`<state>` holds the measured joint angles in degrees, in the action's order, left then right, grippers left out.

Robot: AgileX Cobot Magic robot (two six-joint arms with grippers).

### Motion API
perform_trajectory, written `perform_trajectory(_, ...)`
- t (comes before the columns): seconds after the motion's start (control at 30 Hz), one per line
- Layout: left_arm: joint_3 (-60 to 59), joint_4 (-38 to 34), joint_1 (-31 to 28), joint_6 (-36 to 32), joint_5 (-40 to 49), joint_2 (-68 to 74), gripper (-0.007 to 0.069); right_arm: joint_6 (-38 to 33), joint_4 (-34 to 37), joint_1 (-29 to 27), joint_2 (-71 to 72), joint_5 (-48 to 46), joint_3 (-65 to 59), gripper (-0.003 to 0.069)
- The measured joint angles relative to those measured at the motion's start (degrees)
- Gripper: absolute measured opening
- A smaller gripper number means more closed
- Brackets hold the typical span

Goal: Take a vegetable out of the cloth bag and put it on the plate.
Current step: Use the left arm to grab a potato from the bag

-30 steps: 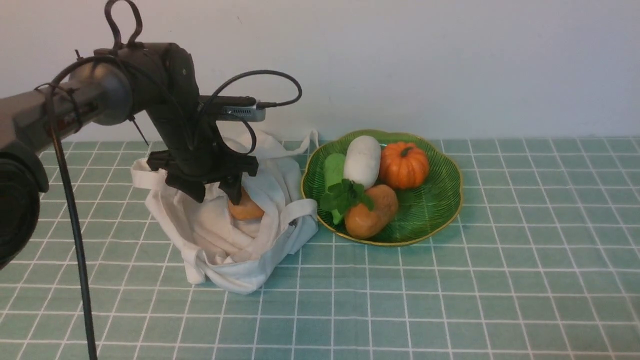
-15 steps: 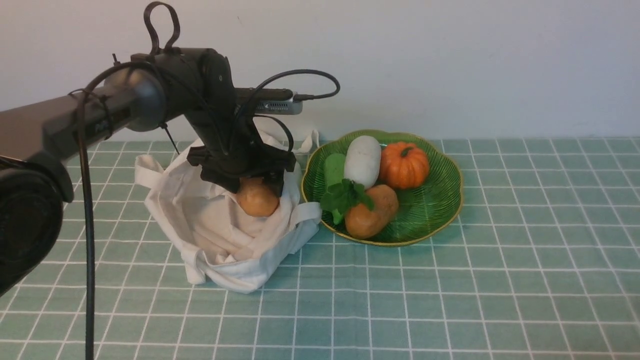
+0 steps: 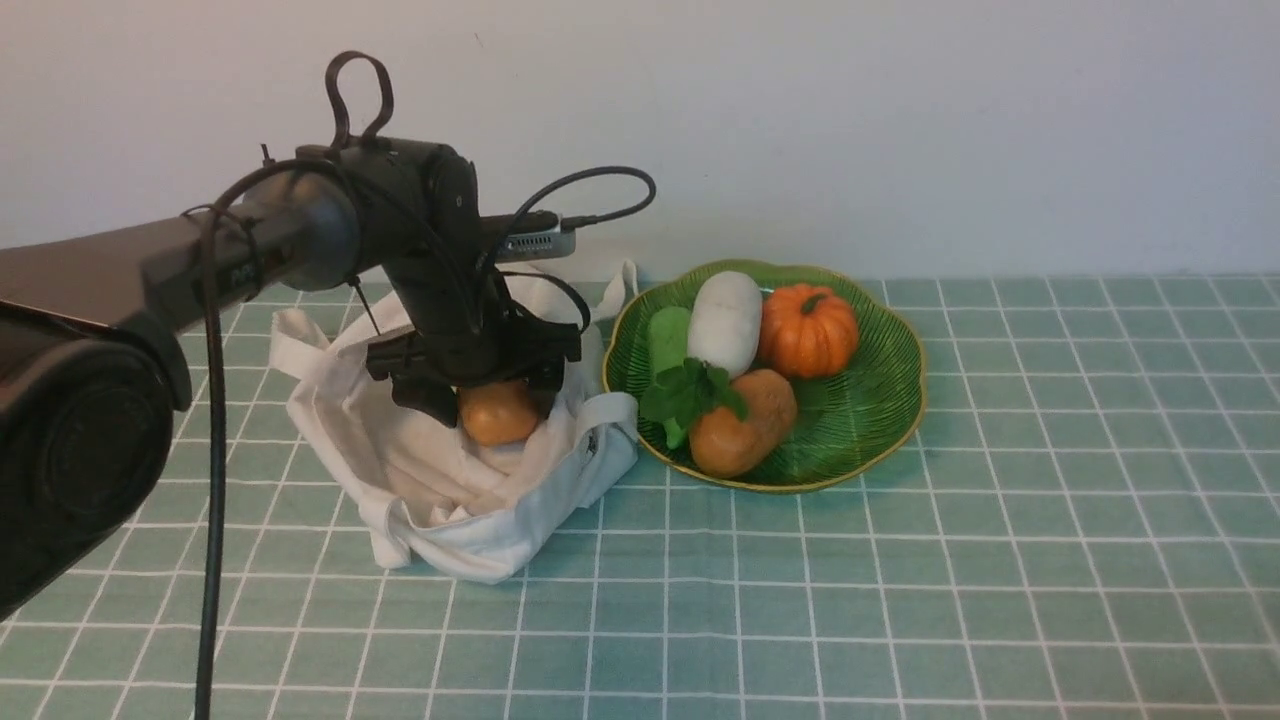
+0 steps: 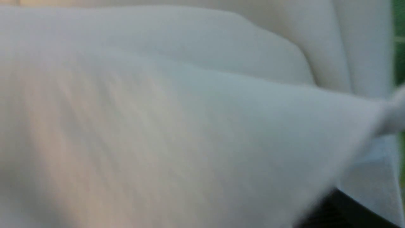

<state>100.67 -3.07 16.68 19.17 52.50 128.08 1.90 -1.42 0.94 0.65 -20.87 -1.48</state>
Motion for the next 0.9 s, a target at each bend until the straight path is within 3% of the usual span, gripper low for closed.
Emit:
perform_trajectory(0.1,0.08,0.81,0.0,0.05,0.93,0.05,0.0524,0.0,0.0,0.0,0.0,0.0,0.0,-0.0017)
perform_trajectory(0.5,0.12,14.28,0.03,-2.52,16.35,-3.05,0.0523,0.0,0.0,0.0,0.0,0.0,0.0,-0.0017)
perform_trajectory(0.63,0.07,13.63,0.03,-5.12,16.66,-4.62,0.0523,0.0,0.0,0.0,0.0,0.0,0.0,-0.0017)
perform_trajectory(0.9,-3.77,5.78,0.09,-14.14,16.73,-11.44,0.0523,0.0,0.0,0.0,0.0,0.0,0.0,-0.0017)
